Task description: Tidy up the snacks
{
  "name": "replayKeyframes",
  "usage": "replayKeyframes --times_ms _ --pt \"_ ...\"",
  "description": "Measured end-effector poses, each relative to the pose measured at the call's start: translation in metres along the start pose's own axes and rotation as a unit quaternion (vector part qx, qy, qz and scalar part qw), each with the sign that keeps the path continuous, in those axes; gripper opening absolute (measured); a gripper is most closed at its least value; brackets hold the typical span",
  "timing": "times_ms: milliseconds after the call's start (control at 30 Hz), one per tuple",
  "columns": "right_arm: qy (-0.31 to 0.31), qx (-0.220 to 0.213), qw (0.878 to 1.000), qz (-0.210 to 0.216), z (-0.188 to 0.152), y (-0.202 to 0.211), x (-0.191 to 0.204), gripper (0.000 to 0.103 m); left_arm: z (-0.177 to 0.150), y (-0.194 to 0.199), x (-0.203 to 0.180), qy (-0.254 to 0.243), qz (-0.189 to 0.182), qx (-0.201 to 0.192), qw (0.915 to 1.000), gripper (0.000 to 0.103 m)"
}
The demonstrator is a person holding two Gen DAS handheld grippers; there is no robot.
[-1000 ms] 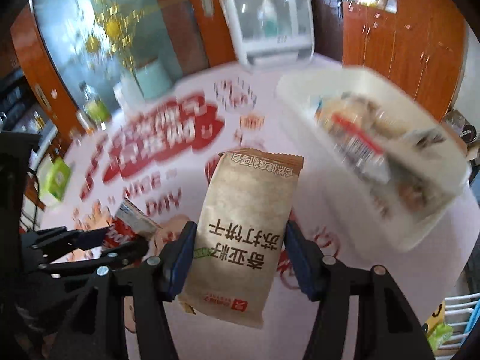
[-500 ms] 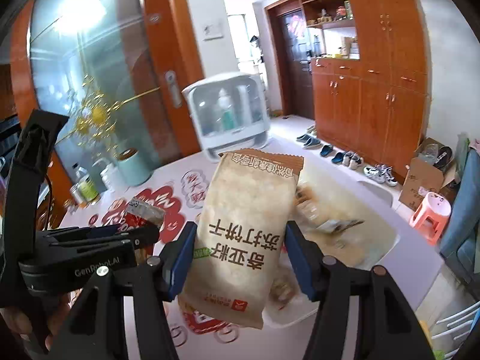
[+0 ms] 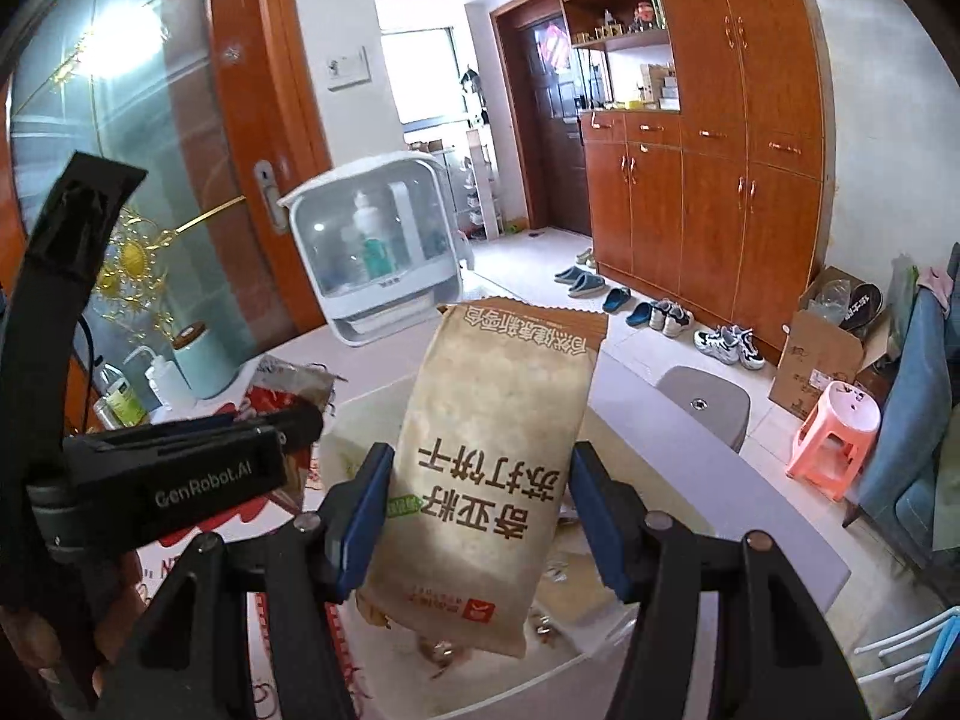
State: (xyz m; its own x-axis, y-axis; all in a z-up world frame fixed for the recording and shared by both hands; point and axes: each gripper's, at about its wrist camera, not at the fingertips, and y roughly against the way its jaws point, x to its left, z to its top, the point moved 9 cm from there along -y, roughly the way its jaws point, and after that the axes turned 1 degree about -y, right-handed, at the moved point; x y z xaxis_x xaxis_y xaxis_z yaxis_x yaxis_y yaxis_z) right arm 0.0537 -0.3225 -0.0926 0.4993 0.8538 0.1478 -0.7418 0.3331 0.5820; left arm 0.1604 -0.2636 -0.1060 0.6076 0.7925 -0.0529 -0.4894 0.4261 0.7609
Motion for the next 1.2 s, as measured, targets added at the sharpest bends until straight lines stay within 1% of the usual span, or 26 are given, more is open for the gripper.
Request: replayKeyframes --times_ms 67,133,167,200,233,267,300,333,467,600,767,900,1067,1200 --pt "0.001 0.011 1.000 0.003 -0.001 -0.008 -0.007 0.060 -0.001 -0.008 -0.002 -0.002 0.016 0.003 0.9999 0.047" --pt "0.004 0.032 0.999 0.015 -0.005 -0.019 -0.011 0.061 -0.004 -0.013 0.000 -0.002 0.032 0.008 0.9994 0.062" --pt "0.003 0.040 0.999 0.019 -0.007 -0.023 -0.014 0.062 -0.006 -0.017 0.001 -0.002 0.041 0.011 0.9991 0.081" --pt "0.003 0.046 0.999 0.020 -0.009 -0.027 -0.016 0.062 -0.007 -0.019 0.004 0.002 0.048 0.011 0.9988 0.093" --pt "0.004 0.049 0.999 0.018 -0.011 -0.030 -0.018 0.063 -0.009 -0.021 0.006 0.007 0.050 0.011 0.9986 0.094" --pt "0.009 0.049 0.999 0.016 -0.012 -0.033 -0.019 0.065 -0.012 -0.021 0.007 0.011 0.051 0.012 0.9986 0.094" --pt "0.013 0.048 0.999 0.013 -0.014 -0.034 -0.019 0.070 -0.015 -0.023 0.011 0.018 0.051 0.017 0.9984 0.094" --pt "0.017 0.048 0.999 0.010 -0.015 -0.036 -0.020 0.074 -0.018 -0.025 0.013 0.025 0.050 0.024 0.9981 0.095" --pt "0.034 0.061 0.997 0.018 -0.022 -0.044 -0.016 0.075 -0.038 -0.034 0.030 0.060 0.060 0.055 0.9949 0.096" --pt "0.051 0.079 0.995 0.031 -0.030 -0.051 -0.009 0.075 -0.052 -0.030 0.043 0.075 0.078 0.066 0.9919 0.096" --pt "0.063 0.092 0.993 0.043 -0.036 -0.055 -0.004 0.075 -0.064 -0.014 0.057 0.088 0.099 0.066 0.9890 0.096" --pt "0.066 0.108 0.991 0.049 -0.041 -0.058 -0.003 0.075 -0.071 0.007 0.073 0.108 0.112 0.056 0.9863 0.096" --pt "0.094 0.114 0.988 0.038 -0.042 -0.055 -0.002 0.075 -0.088 0.043 0.097 0.131 0.131 0.037 0.9820 0.096" --pt "0.118 0.109 0.987 0.014 -0.039 -0.046 -0.003 0.075 -0.105 0.066 0.114 0.140 0.142 0.032 0.9794 0.096"
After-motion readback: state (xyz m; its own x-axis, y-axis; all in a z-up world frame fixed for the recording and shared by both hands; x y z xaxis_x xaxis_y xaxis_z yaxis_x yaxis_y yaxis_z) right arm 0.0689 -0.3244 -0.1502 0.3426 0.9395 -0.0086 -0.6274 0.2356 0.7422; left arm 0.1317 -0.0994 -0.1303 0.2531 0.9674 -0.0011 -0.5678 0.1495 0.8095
